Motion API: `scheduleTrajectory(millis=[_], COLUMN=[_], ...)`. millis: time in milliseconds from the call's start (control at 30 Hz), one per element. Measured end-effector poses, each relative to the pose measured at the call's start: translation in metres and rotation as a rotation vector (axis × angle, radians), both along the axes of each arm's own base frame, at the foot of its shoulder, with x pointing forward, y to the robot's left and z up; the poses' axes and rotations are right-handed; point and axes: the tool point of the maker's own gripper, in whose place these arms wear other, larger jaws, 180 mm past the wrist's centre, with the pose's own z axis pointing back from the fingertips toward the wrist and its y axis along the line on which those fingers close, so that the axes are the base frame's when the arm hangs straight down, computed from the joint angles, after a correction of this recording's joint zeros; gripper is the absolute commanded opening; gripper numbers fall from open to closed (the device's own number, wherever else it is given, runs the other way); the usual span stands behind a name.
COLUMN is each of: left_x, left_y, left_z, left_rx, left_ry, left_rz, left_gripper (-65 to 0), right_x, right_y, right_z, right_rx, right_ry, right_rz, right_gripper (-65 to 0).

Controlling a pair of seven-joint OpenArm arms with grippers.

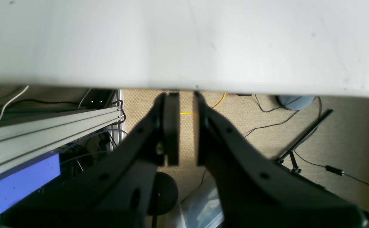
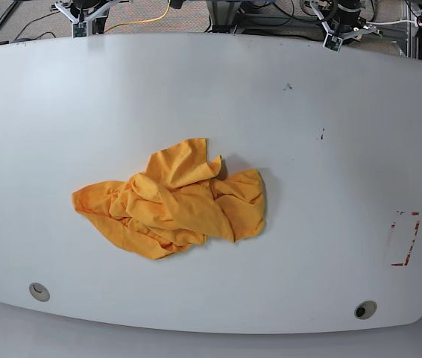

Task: Layout the t-shirt on the table in an organized manner, then fold the t-shirt properly
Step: 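Move both grippers out over the table toward the orange shirt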

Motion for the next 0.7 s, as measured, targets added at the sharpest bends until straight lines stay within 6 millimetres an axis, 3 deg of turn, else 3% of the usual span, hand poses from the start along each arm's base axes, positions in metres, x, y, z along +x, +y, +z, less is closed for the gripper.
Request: scheduleTrajectory(millis=[333, 700], left_x=[-0.019, -0.033], left_y=[-0.003, -0.003], left_z=[-0.001, -0.003], left_rx=[-0.009, -0.010], left_ry=[0.024, 0.053], left_rz=[-0.003, -0.001], left_gripper=[-46.9, -46.9], right_x=[-0.015, -0.054], right_y=[0.001, 0.027], right_z=[-0.002, -0.020], right_rx=[0.004, 0.110], right_ry=[0.027, 0.125], right_rz=[-0.004, 0.006], right_gripper=[-58.5, -58.5])
